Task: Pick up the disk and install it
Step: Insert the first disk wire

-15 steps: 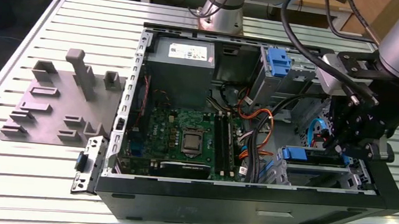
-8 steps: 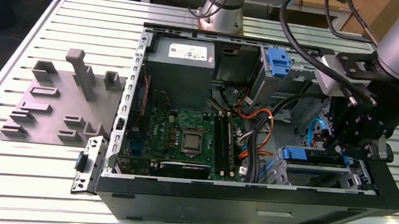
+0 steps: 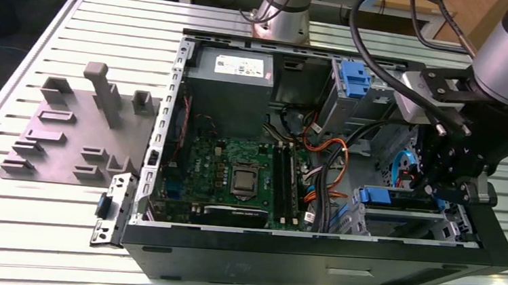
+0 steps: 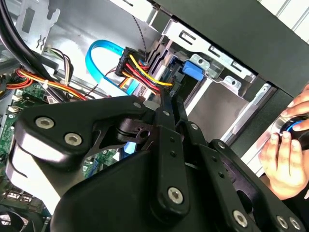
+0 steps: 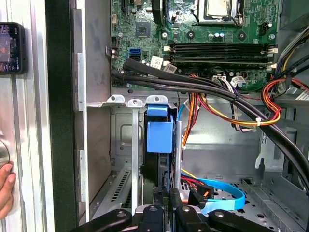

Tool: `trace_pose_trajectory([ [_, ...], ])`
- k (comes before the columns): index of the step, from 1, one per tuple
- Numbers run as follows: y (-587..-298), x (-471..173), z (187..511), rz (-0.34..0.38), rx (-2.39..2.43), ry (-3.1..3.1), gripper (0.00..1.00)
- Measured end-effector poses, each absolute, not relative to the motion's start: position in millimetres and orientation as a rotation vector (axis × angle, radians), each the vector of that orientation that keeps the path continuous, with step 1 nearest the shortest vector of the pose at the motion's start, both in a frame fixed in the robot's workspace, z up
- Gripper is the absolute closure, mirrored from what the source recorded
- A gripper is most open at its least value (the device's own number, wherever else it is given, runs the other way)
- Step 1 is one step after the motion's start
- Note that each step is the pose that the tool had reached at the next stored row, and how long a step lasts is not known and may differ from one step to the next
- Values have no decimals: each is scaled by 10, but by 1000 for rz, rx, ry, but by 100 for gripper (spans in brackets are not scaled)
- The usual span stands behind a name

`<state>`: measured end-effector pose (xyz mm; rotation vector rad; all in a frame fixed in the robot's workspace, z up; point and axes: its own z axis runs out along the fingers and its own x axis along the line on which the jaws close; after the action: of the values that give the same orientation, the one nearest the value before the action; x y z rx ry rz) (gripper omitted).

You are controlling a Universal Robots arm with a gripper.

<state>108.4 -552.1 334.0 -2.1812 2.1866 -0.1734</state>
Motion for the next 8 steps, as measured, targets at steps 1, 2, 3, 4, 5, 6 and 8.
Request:
trace_pose_trajectory([
  [1,-5521,1084,3338,-174,-2181,2187,84],
  [2,-5521,1084,3335,-174,-2180,2188,84],
  [3,-5521,1083,3333,-174,-2178,2190,84],
  [4,-5521,1083,3332,-174,-2178,2190,84],
  [5,-5521,1081,3331,-174,-2177,2190,84],
  [6,-5521,1081,3328,-174,-2177,2190,84],
  [8,-5521,1081,3323,-174,-2176,2191,84],
])
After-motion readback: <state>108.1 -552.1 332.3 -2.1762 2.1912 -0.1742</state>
